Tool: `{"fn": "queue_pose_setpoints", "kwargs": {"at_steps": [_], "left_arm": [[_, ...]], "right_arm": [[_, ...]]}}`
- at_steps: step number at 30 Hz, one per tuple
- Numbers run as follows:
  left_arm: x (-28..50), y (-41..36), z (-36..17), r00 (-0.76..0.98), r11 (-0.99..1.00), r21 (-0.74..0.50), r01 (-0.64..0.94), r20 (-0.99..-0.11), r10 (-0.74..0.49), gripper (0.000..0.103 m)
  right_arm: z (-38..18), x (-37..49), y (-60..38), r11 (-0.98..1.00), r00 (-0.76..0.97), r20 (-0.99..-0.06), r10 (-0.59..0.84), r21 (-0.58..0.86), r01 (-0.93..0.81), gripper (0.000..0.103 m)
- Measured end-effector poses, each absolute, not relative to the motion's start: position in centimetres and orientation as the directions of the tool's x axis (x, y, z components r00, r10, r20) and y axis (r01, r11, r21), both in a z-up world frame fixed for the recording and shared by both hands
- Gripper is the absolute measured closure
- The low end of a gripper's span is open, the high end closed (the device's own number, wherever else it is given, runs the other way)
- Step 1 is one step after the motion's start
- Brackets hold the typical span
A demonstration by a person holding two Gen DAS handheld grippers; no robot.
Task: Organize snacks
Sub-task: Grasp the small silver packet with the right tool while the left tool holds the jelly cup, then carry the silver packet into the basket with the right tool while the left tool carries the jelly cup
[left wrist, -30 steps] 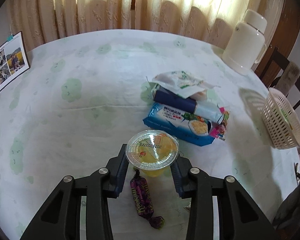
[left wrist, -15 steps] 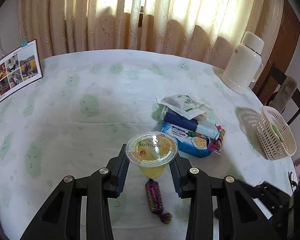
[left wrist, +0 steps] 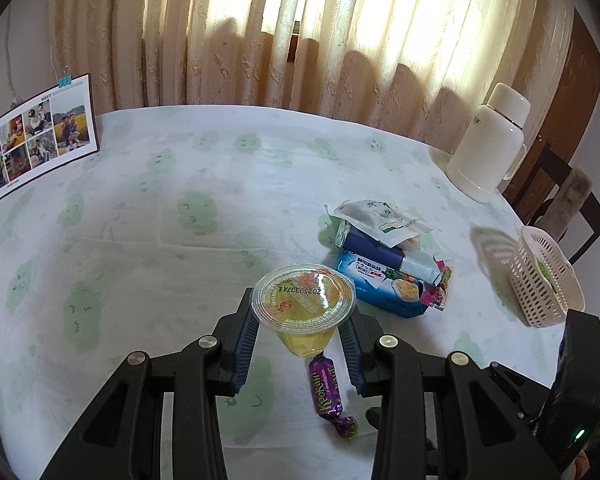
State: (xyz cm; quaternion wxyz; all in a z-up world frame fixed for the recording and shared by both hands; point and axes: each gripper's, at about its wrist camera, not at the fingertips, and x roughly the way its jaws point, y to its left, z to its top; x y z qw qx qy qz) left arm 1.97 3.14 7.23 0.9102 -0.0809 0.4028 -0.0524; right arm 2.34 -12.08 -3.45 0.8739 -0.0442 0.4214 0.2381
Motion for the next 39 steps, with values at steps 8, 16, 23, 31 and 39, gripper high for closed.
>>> {"fn": "queue_pose_setpoints", "kwargs": {"at_steps": [8,16,23,31,39], "left_arm": [[1.9,3.2,7.2,0.664,0.980,-0.196,0.029,-0.729,-0.165,0.068],[1.6,3.0,7.3,0.671,0.980,-0.192,0.044,-0.721,-0.171,0.069],[2.0,3.4,6.9,0.660,0.980,-0.200,0.019,-0.733,-0.162,0.069],[3.3,5.1,5.1,0.614,0.972,-0.225,-0.065,-0.777,-0.138,0.055],[3.8,2.9,4.0,0.595,0.980,-0.201,0.014,-0.786,-0.170,0.035]], "right_arm": [[-3.6,2.0,-11.1,0.895,0.585,-0.761,0.280,-0.014,-0.446,0.065],[-3.2,2.1,-12.9,0.909,0.589,-0.751,0.297,0.033,-0.416,0.075],[-2.0,1.6,-13.9,0.918,0.627,-0.711,0.318,0.065,-0.392,0.076],[-0.5,1.5,-16.4,0.934,0.673,-0.664,0.326,0.114,-0.339,0.076],[-0.6,1.5,-18.1,0.931,0.676,-0.646,0.354,0.172,-0.323,0.076]]}}
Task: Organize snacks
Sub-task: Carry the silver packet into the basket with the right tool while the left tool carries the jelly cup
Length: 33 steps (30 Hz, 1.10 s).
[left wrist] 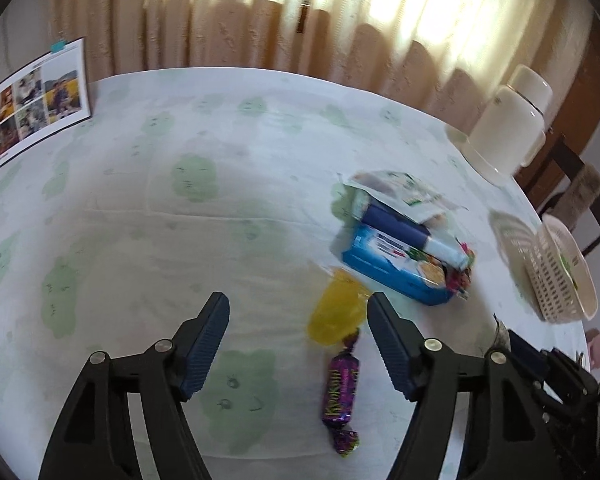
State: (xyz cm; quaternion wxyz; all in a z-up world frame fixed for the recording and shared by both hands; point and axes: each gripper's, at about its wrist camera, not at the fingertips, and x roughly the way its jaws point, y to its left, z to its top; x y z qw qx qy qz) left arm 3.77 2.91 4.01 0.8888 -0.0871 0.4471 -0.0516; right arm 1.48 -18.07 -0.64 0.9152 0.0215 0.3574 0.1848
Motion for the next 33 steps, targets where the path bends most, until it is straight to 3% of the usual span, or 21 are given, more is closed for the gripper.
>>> {"fn": "queue_pose_setpoints", "kwargs": {"at_steps": [7,10,16,33], "left_arm": [[5.2,0.3,2.0,0.531,0.988,-0.129,0.087,-0.833,-0.155,0.033],[5.9,-0.2,1.1,0.505,0.991,-0.102,0.087,-0.853,-0.132,0.038],[6.7,-0.4,1.2,0.517,0.992,-0.083,0.100,-0.847,-0.123,0.073],[4.8,0.0,5.0,0.628,0.996,-0.073,0.057,-0.773,-0.092,0.073]], "right_arm": [[-1.0,1.6,-19.0,0.926,0.673,-0.639,0.373,0.213,-0.311,0.076],[-0.9,1.4,-19.0,0.922,0.677,-0.629,0.382,0.217,-0.320,0.076],[-0.7,1.3,-19.3,0.918,0.684,-0.613,0.395,0.230,-0.324,0.076],[1.9,0.8,-23.7,0.926,0.785,-0.503,0.362,0.288,-0.243,0.076]]}}
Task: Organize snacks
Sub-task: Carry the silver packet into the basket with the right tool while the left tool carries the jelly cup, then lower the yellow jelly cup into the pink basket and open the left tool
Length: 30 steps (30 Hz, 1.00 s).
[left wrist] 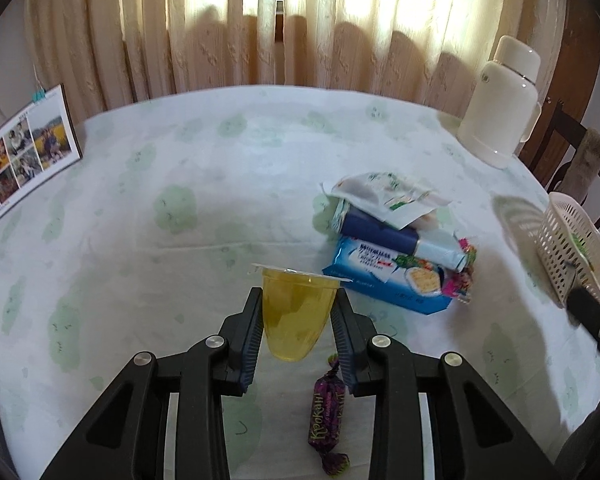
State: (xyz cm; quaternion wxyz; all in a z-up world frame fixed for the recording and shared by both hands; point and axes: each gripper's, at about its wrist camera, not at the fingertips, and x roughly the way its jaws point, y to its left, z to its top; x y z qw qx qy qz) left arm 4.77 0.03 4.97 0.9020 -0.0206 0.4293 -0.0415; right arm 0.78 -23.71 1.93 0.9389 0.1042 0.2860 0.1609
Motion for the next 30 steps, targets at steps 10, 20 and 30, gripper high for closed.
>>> {"fn": "queue_pose_setpoints", "kwargs": {"at_steps": [10,20,30], "left_arm": [[3.5,-1.7,7.2,0.662,0.992,-0.071,0.105,-0.739,-0.123,0.073],[3.1,-4.0,8.4,0.669,0.988,-0.054,0.147,-0.730,-0.140,0.073],[3.1,-7.7,9.6,0.670,0.975,-0.032,0.222,-0.721,-0.176,0.073]], "right_arm": [[4.6,0.6,-30.0,0.950,0.876,-0.431,0.217,0.298,-0.089,0.075],[4.8,1.0,-36.6,0.945,0.912,-0.409,0.030,0.309,0.108,0.073],[3.7,-0.2,-41.7,0.884,0.922,-0.386,-0.034,0.419,0.208,0.041]]}}
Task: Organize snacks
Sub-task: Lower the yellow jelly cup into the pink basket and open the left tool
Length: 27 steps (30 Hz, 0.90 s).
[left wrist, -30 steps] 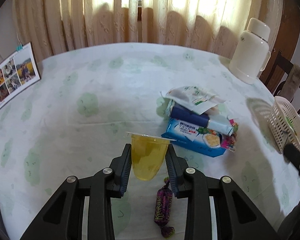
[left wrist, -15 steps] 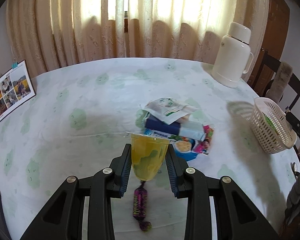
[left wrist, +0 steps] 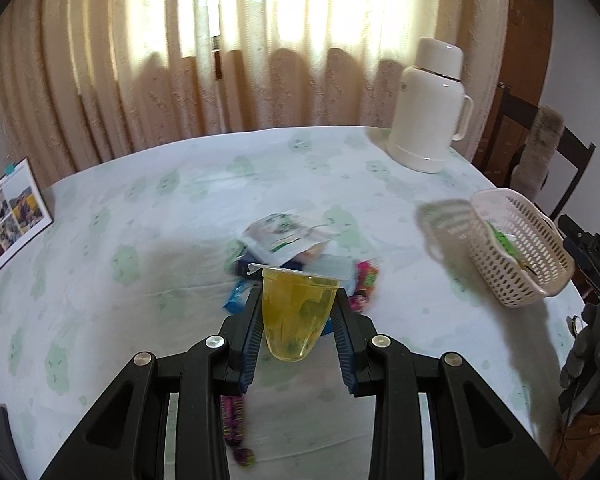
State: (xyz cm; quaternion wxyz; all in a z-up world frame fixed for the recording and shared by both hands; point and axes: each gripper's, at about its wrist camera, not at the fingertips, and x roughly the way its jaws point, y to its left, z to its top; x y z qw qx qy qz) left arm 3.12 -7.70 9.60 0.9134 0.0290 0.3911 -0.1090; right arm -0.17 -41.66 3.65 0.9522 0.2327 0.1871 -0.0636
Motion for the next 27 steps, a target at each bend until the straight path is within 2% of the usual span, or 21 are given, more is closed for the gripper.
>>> {"fn": "queue_pose_setpoints", "kwargs": {"at_steps": [13,18,27], "left_arm": [[3.6,-17.2,11.9,0.657,0.911,-0.011,0.412,-0.689,-0.305,0.073],[4.7,-21.4,11.8,0.610,0.875,-0.045,0.482,-0.700,-0.372,0.073],[5.3,-27.1,12.0,0.567,0.823,-0.058,0.566,-0.697,-0.439,0.073]], "right_arm": [[3.9,-2.7,-43.6,0.826,0.929,-0.326,-0.174,0.466,0.318,0.041],[4.0,-3.6,-44.1,0.804,0.919,-0.317,-0.234,0.469,0.366,0.041],[4.1,-4.1,-44.5,0.790,0.916,-0.309,-0.257,0.478,0.383,0.040]]}}
